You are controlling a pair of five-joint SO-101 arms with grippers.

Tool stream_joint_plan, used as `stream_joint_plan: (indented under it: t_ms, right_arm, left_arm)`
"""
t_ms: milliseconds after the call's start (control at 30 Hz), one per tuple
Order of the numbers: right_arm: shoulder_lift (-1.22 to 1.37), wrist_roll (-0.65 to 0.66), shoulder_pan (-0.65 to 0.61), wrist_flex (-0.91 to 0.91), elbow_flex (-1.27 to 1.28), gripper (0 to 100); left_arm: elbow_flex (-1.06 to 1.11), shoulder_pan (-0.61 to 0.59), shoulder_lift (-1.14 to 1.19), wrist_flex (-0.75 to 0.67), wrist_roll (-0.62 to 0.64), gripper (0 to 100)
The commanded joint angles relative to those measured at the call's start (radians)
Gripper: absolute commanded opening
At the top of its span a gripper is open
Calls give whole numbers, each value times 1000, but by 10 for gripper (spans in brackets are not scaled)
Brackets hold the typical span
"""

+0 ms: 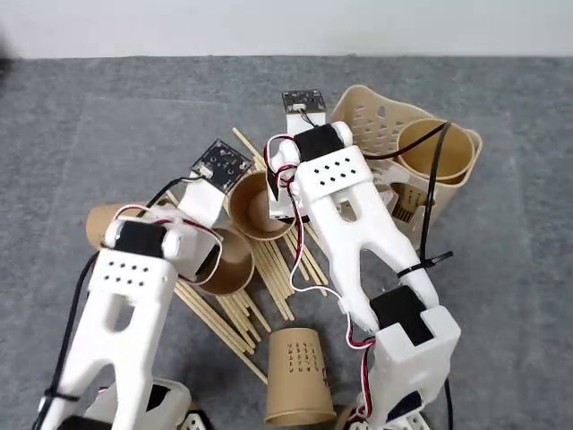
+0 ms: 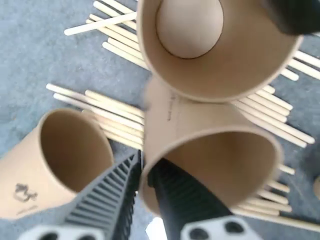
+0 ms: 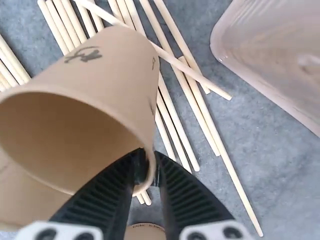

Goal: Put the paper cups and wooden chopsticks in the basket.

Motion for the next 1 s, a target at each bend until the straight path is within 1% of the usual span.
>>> stream_joint_plan:
  t_ms: [0, 200, 333, 467, 533, 600, 700, 767, 833, 967]
  right_arm:
    - [-38, -2, 4, -2, -55, 9]
    - [-116, -2, 4, 5, -84, 9]
    - [-183, 0, 4, 7, -84, 9]
    - [-269, 0, 4, 42, -86, 9]
    - [-326, 29, 4, 54, -86, 9]
    - [-390, 74, 4, 67, -86, 9]
    - [-498, 100, 8, 91, -87, 9]
    - [-578, 101, 31, 101, -87, 9]
    - [-647, 132, 61, 102, -87, 9]
    - [-754, 178, 174, 93, -87, 9]
  left_arm:
    - [-48, -8, -143, 58, 9, 12]
    - [-51, -8, -361, 132, 11, 12]
    - [-50, -14, -463, 158, 12, 12]
    - [-50, -107, -506, 150, 40, 12]
    - [-51, -140, -511, 150, 40, 12]
    - [-51, -150, -511, 150, 40, 12]
    - [-51, -152, -512, 150, 40, 12]
    - [-51, -152, -512, 150, 40, 12]
    - [-48, -152, -512, 150, 40, 12]
    - [-48, -150, -512, 150, 43, 12]
